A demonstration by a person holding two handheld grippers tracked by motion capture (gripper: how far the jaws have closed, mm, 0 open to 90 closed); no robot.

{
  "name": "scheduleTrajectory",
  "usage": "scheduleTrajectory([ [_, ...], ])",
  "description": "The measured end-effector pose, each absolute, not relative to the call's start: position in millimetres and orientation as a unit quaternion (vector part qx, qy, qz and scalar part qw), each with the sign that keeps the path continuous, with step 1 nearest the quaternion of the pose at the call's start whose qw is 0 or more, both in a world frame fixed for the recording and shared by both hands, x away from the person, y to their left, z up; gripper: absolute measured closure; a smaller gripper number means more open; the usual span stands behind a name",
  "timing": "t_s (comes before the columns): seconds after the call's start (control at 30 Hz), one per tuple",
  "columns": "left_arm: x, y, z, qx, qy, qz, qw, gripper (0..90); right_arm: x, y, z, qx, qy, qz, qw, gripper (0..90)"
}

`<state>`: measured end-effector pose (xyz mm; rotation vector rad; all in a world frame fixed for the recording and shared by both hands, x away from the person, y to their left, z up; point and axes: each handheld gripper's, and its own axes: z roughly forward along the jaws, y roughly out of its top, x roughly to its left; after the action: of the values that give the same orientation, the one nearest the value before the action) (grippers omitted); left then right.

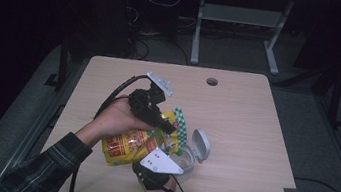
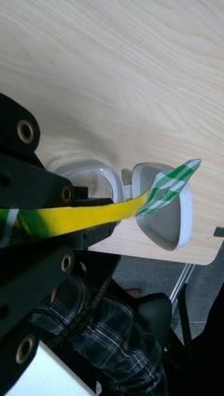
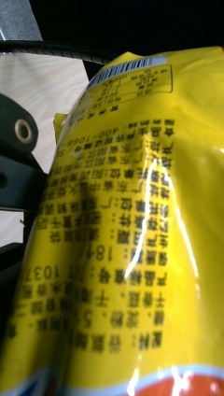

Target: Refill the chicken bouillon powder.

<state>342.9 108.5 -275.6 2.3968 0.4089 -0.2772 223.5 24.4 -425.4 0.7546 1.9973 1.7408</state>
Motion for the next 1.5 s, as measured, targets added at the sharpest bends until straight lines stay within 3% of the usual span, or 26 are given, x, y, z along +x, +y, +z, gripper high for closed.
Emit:
scheduleTrajectory([
  [1.5, 346, 88, -274, 0.942, 0.153, -0.099, 0.282, 90.0, 222, 22, -423, 0.263, 0.705, 0.631, 0.190, 89.8],
])
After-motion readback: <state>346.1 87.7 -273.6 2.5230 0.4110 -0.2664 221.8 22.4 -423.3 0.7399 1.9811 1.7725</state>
